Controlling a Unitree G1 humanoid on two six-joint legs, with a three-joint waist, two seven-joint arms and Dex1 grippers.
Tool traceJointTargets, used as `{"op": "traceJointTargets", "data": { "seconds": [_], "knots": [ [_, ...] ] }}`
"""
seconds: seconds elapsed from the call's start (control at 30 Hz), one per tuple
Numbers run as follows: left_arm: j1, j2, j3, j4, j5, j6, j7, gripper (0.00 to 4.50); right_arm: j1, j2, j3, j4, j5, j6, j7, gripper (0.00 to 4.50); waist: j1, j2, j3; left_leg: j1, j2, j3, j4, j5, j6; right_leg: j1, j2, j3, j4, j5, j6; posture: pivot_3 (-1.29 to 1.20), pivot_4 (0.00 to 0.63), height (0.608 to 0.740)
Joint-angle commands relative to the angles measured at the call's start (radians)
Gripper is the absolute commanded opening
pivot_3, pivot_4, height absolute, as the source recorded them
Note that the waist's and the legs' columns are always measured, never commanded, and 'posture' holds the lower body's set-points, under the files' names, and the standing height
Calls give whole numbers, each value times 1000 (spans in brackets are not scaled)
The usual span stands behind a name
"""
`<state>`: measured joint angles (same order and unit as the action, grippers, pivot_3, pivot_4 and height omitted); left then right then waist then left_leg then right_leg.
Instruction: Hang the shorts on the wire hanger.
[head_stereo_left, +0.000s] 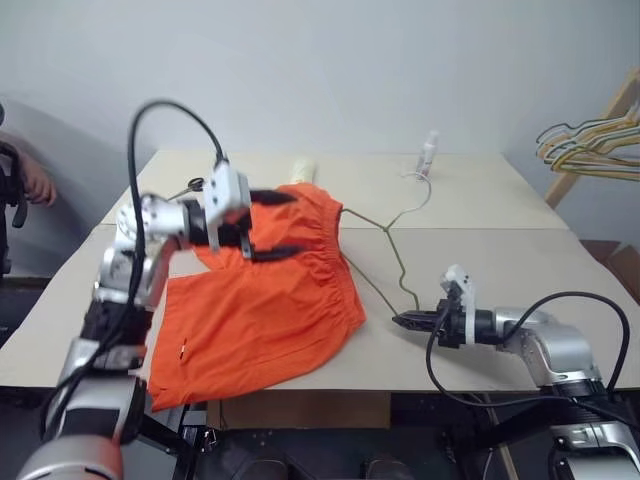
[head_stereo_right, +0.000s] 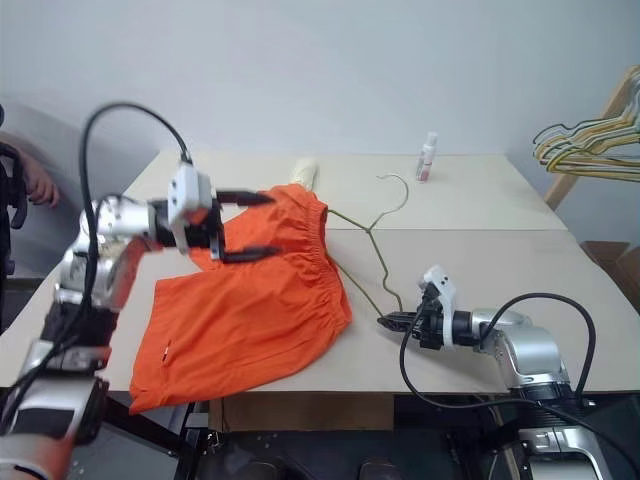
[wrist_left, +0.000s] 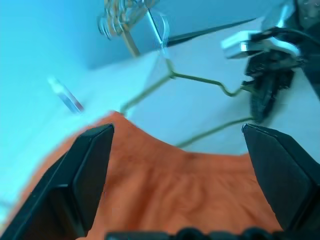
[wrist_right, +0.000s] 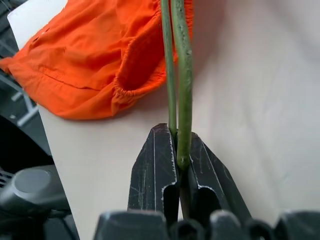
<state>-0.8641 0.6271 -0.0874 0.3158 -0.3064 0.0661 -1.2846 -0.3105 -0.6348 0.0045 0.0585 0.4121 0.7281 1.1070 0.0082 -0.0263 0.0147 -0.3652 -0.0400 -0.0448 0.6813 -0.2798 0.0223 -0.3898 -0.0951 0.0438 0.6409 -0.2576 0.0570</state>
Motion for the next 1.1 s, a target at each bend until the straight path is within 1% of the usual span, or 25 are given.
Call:
{"op": "traceJointTargets", "data": {
  "seconds": [0.03, 0.17, 0.27, 0.33, 0.43, 0.6, 0.73, 0.9, 0.93, 0.97, 1.1],
  "knots": [
    [-193, 13, -41, 253, 90, -132, -112, 4440, -61, -30, 23, -55, -13, -27, 4, 0, 0, 0, 1, 0, 0, 0, 0, 0, 0, 0, 0, 0, 0, 0, 0, 32, 0, 740],
    [-436, -11, -104, 574, 190, -227, -245, 4440, -109, -46, 59, -65, -48, -22, -22, 0, -2, -1, 3, -2, 0, 0, 2, 0, 0, 0, 2, -1, -1, 0, 0, 26, 0, 740],
    [-546, -28, -158, 741, 278, -329, -312, 4440, -128, -59, 77, -87, -70, -47, -24, 0, -2, 0, 3, -4, 0, 0, 3, 0, 1, -1, 2, -2, 0, -1, 1, 20, 0, 740],
    [-594, -42, -192, 814, 295, -342, -327, 4440, -136, -60, 79, -97, -76, -57, -34, 0, -2, -1, 4, -4, 0, 0, 3, 0, 1, -1, 1, -1, 0, -1, 1, 19, 0, 740],
    [-636, -57, -260, 882, 332, -375, -330, 4440, -140, -61, 88, -113, -82, -59, -43, 0, -3, -1, 6, -4, 0, 0, 4, 0, 1, -1, 2, -1, 0, -1, 2, 9, 0, 740],
    [-670, -81, -308, 940, 364, -395, -330, 4440, -119, -69, 111, -143, -112, -96, -55, 0, -6, -2, 8, -5, 0, 0, 5, -1, 2, -2, 2, -1, 1, -1, 2, 0, 0, 740],
    [-675, -97, -299, 966, 388, -384, -330, 4440, -101, -76, 123, -168, -139, -132, -65, 0, -12, -2, 8, -7, 0, 0, 5, -1, 2, -3, 2, -1, 1, -1, 2, -10, 0, 740],
    [-673, -96, -334, 985, 390, -372, -330, 4440, -101, -74, 114, -196, -137, -135, -81, 0, -21, -2, 8, -7, 0, 0, 6, -1, 2, -3, 2, -1, 1, -1, 2, -19, 0, 740],
    [-673, -97, -339, 987, 387, -365, -330, 4062, -101, -77, 118, -200, -143, -141, -81, 0, -21, -2, 8, -7, 0, 0, 6, -1, 2, -3, 2, -1, 1, -1, 2, -19, 0, 740],
    [-673, -98, -345, 989, 383, -358, -330, 3867, -100, -80, 121, -202, -147, -144, -82, 0, -23, -2, 8, -7, 1, 0, 6, -1, 2, -3, 2, -1, 1, -1, 2, -20, 0, 740],
    [-664, -98, -371, 989, 370, -347, -330, 2569, -90, -80, 131, -207, -166, -171, -89, 0, -23, -2, 8, -7, 1, 0, 6, -1, 2, -3, 2, -1, 1, -1, 3, -20, 0, 740]
  ]
}}
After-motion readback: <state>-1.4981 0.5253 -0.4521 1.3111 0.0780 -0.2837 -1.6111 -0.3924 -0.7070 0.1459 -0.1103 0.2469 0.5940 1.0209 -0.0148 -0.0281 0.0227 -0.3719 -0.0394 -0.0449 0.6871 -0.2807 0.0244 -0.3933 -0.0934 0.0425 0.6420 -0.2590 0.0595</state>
